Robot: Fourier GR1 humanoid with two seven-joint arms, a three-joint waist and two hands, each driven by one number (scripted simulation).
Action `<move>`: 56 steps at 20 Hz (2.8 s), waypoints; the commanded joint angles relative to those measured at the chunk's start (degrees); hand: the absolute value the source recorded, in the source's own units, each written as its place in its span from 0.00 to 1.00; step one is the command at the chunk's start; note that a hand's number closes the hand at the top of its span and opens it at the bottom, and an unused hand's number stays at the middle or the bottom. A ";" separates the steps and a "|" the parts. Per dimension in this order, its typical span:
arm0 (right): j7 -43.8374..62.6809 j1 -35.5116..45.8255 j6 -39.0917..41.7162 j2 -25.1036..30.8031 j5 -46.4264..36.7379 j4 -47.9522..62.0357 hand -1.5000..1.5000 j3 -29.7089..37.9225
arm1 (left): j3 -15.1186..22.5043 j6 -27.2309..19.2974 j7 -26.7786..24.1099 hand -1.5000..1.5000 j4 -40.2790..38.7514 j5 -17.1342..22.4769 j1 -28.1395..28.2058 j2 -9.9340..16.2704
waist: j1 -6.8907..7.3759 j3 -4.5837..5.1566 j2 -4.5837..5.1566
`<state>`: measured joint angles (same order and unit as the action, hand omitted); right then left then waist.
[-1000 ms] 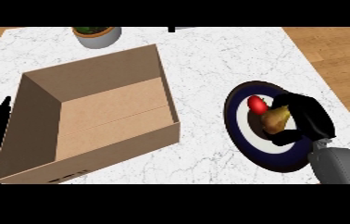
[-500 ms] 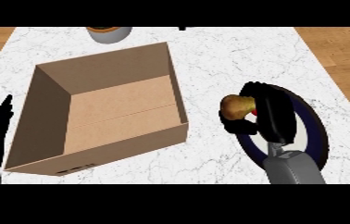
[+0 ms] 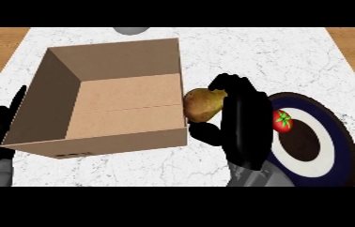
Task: Pick the pear from the plate and place it in the cardboard box
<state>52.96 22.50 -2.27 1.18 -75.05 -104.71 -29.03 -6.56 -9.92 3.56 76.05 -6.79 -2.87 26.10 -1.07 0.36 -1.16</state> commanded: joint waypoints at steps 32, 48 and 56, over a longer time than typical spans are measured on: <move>14.68 38.30 -37.54 -1.15 27.26 55.07 0.00 3.42 | 3.58 2.20 1.02 0.50 -1.50 -2.91 -9.07 -2.17 | 6.47 -0.31 2.23; 16.39 31.28 -56.25 -1.16 17.33 42.05 0.00 2.59 | -0.79 2.36 -3.79 0.50 -2.43 -1.31 -0.05 -0.91 | 0.97 -0.34 0.41; 18.08 11.68 -45.77 -0.98 6.54 17.46 0.00 4.40 | -1.39 0.27 -0.48 0.50 0.26 -1.84 0.59 -1.81 | -2.20 -0.42 -0.60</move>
<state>64.31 42.63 -51.42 0.38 -64.16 -76.14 -24.32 -7.68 -9.19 1.80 73.26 -8.82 -4.50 24.49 -2.51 0.00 -1.26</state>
